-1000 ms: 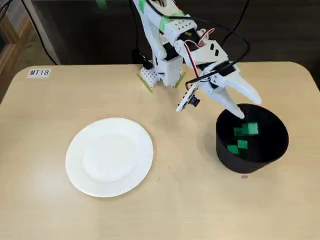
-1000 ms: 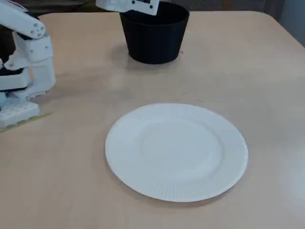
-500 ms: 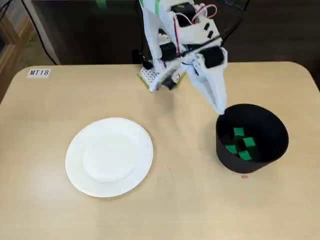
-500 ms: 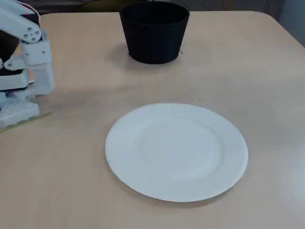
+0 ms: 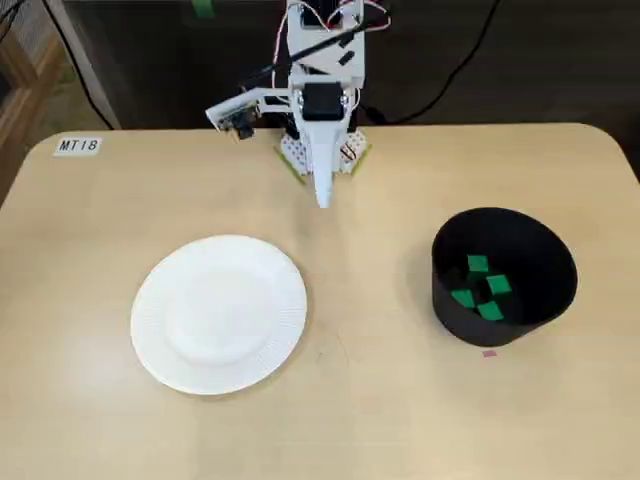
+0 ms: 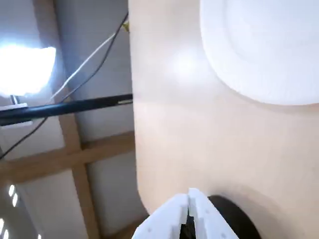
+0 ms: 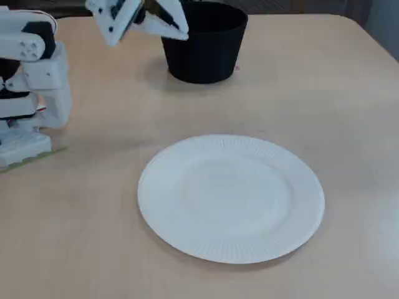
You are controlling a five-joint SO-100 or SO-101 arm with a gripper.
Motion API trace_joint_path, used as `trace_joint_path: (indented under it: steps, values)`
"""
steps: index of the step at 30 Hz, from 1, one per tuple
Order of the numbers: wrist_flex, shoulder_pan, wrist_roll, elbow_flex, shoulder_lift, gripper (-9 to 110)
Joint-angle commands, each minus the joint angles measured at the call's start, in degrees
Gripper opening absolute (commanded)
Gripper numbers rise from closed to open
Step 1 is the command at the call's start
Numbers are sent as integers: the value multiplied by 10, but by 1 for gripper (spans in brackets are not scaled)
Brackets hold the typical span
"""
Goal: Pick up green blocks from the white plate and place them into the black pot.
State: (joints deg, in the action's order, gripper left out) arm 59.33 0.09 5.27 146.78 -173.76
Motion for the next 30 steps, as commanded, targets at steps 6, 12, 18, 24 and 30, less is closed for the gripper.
trace_joint_path:
  steps: [6,12,18,24,30]
  values:
    - [-28,2,21,172,-127,-2]
    - [-57,5,18,250,-127,-2]
    - [-62,10,16,262,-127,-2]
    - [-76,9,18,265,-127,-2]
    - [-76,9,17,265,-127,-2]
